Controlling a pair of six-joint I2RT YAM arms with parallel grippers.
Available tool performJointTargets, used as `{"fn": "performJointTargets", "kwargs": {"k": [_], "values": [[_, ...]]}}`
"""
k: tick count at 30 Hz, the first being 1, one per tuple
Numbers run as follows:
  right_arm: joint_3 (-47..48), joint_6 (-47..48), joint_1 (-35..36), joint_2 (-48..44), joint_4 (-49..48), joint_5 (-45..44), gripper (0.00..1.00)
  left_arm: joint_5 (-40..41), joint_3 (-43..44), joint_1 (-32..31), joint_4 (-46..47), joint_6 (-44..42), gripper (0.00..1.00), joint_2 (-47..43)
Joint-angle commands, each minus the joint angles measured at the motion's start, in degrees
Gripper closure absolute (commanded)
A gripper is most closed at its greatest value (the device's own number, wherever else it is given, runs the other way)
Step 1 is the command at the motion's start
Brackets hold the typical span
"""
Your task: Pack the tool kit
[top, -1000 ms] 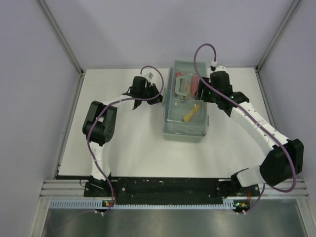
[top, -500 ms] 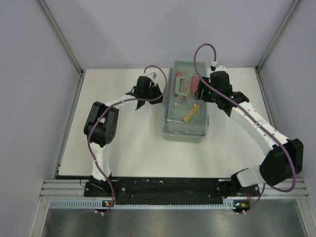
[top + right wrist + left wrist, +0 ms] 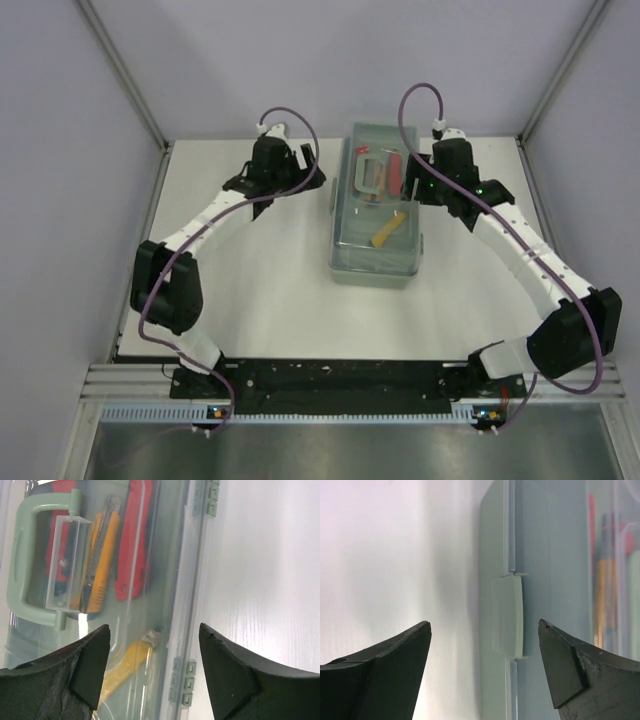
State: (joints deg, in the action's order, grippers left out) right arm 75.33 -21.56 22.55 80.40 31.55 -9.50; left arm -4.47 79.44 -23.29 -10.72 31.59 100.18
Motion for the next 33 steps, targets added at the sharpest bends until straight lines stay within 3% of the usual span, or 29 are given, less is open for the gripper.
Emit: {"fn": "performJointTargets", "kwargs": {"k": [1, 4, 8, 12, 19, 25, 33], "values": [[3.0, 1.6, -1.5, -7.3, 2.9, -1.8, 0.25, 8.2, -2.4, 0.7, -5.3, -1.6, 0.05, -9.6], [0.6, 2.0, -2.0, -13.0, 5.4, -3.7, 0.09, 9.8, -5.8, 0.8, -8.7, -2.1, 0.02, -16.5], [-2.6, 2.5, -2.2, -22.3, 10.4, -7.2, 0.02, 8.9, -9.6, 0.9, -13.7, -2.8, 0.02, -28.8], [-4.8, 2.8, -2.2, -30.9, 15.5, -11.0, 0.01, 9.7, -12.7, 1.0, -18.0, -5.4, 0.02, -40.0], [-3.4, 3.1, -2.2, -43.0, 22.6, -15.4, 0.01, 11.2, -8.2, 0.9, -32.9, -5.9, 0.02, -51.6], [0.2, 3.3, -2.2, -49.3, 28.1, -17.3, 0.01, 9.4, -3.8, 0.9, -42.9, -5.2, 0.02, -55.6], [3.6, 3.5, -2.2, -52.6, 30.8, -18.0, 0.01, 12.1, -1.0, 0.9, -48.5, -4.7, 0.02, -58.3]]}}
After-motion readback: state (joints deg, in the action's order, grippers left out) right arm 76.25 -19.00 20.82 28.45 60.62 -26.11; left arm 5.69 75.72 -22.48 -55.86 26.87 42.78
